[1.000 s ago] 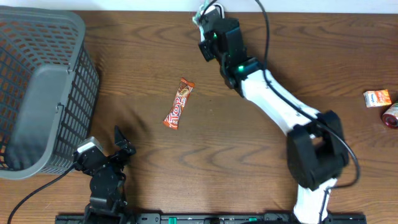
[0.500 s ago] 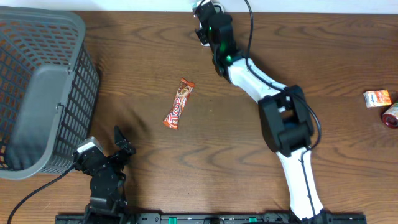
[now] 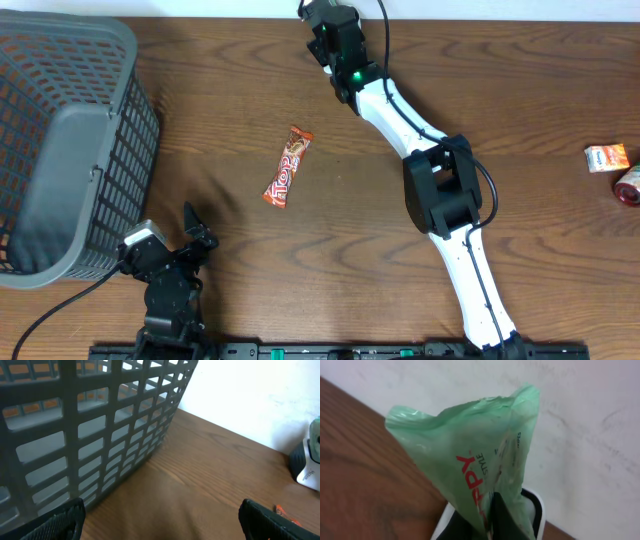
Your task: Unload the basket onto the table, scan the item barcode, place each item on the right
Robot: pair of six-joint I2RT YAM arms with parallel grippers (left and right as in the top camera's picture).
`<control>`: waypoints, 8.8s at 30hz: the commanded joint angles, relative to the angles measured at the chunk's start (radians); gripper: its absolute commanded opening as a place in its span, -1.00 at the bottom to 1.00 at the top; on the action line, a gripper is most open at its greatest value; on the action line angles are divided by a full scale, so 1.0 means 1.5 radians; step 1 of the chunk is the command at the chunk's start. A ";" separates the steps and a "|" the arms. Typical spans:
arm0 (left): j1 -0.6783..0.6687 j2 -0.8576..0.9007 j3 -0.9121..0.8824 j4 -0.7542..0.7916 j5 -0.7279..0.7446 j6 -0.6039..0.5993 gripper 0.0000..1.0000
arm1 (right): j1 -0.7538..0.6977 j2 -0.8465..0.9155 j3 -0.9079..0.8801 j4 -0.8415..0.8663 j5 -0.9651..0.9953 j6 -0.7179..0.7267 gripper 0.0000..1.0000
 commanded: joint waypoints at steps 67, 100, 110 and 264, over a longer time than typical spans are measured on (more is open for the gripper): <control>0.002 -0.001 -0.017 -0.003 -0.004 -0.001 0.96 | 0.007 -0.233 0.014 -0.616 0.048 0.087 -0.98; 0.002 -0.001 -0.017 -0.003 -0.004 -0.001 0.96 | -0.544 -0.304 -0.395 -0.696 0.190 0.389 0.54; 0.002 -0.001 -0.017 -0.003 -0.004 -0.001 0.96 | -0.456 -0.389 -0.158 -0.877 -0.052 0.416 0.99; 0.002 -0.001 -0.017 -0.003 -0.004 -0.001 0.96 | 0.141 -0.248 -0.313 -0.999 -0.066 0.693 0.99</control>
